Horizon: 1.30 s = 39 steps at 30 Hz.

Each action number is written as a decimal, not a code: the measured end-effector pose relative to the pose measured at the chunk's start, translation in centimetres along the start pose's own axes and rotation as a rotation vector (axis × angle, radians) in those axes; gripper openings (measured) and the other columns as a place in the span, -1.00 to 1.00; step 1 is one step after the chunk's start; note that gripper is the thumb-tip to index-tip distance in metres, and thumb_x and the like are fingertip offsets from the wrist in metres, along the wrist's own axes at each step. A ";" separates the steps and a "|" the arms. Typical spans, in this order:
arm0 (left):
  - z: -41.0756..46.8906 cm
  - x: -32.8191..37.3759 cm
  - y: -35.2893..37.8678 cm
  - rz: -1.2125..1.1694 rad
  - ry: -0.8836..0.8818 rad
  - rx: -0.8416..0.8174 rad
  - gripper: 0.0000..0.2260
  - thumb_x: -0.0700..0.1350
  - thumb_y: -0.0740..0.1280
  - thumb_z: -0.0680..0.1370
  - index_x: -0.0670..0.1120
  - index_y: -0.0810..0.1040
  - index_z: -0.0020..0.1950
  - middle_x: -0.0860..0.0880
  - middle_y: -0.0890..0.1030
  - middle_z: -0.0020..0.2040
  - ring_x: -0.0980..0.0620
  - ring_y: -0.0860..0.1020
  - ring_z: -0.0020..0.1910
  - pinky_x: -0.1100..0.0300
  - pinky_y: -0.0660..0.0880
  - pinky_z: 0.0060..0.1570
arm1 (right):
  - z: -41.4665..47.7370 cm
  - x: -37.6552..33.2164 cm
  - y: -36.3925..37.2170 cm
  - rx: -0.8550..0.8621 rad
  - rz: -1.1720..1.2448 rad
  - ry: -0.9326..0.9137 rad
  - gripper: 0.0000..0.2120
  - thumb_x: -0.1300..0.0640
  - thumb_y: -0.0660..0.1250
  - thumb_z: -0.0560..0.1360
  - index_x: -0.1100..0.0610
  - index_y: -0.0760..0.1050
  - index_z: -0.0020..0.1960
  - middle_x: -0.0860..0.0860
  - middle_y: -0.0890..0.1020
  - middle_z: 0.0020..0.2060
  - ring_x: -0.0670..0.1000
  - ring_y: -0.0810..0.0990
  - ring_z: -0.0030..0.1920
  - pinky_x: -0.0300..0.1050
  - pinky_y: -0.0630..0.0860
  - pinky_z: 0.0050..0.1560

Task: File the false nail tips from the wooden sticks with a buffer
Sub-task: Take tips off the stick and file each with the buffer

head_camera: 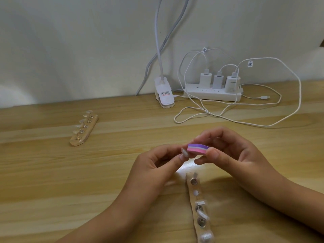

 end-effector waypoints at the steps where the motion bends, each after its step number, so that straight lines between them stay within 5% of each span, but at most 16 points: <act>1: 0.0 0.1 0.0 -0.014 0.009 -0.004 -0.78 -0.01 0.42 0.38 -0.01 0.72 -0.02 0.05 0.72 -0.06 0.18 0.65 -0.02 0.40 0.50 -0.09 | 0.0 0.0 0.0 -0.007 -0.004 -0.001 -0.79 0.05 0.37 0.44 0.07 0.57 0.05 0.04 0.70 0.03 -0.01 0.68 0.06 -0.23 0.59 -0.01; 13: 0.0 0.2 0.7 -0.015 0.027 -0.069 -0.91 -0.04 0.39 0.45 0.09 0.67 -0.08 -0.01 0.71 -0.18 0.13 0.66 -0.09 0.40 0.48 -0.06 | 0.0 -1.0 -0.6 0.046 -0.128 -0.090 -0.73 0.07 0.39 0.47 0.12 0.52 0.14 0.06 0.68 0.10 -0.14 0.64 -0.04 -0.28 0.55 -0.02; 17: -0.1 0.2 0.6 0.013 0.032 -0.064 -0.92 -0.09 0.42 0.46 0.09 0.67 -0.12 0.01 0.71 -0.19 0.13 0.66 -0.09 0.40 0.49 -0.05 | 0.1 -0.6 -1.5 0.132 -0.169 -0.061 -0.75 -0.02 0.46 0.41 0.05 0.57 0.03 0.02 0.69 0.06 -0.14 0.63 -0.03 -0.30 0.54 -0.04; 23: -0.1 0.4 0.4 0.033 0.060 -0.043 -0.95 -0.06 0.47 0.44 0.01 0.65 -0.13 -0.06 0.70 -0.16 0.06 0.65 -0.08 0.35 0.52 -0.04 | 0.1 0.3 -0.9 0.067 -0.282 -0.010 -0.81 -0.07 0.46 0.37 -0.02 0.59 -0.07 0.03 0.68 0.00 0.07 0.64 0.02 0.13 0.54 0.10; 32: -0.2 0.0 0.7 0.102 0.074 -0.062 -0.97 -0.05 0.40 0.45 0.08 0.61 -0.14 0.00 0.70 -0.21 0.10 0.66 -0.11 0.33 0.53 -0.04 | 0.2 0.1 -0.9 0.064 -0.295 -0.040 -0.83 -0.09 0.43 0.42 -0.03 0.59 -0.06 0.03 0.68 -0.02 0.09 0.64 0.01 -0.08 0.56 0.05; 39: -0.3 0.3 0.8 0.101 0.084 -0.063 -0.93 -0.12 0.41 0.52 0.05 0.60 -0.13 0.01 0.71 -0.21 0.10 0.67 -0.11 0.33 0.54 -0.06 | 0.2 -0.5 -0.6 0.040 -0.335 -0.114 -0.86 -0.06 0.43 0.44 -0.07 0.59 -0.03 0.01 0.67 -0.01 0.07 0.63 0.05 -0.05 0.56 0.06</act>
Point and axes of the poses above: each hand's wrist, its own z-axis towards the middle knuckle, its own y-axis out of the palm, x = y × z, the point moved 9 cm from there along z, towards the middle knuckle
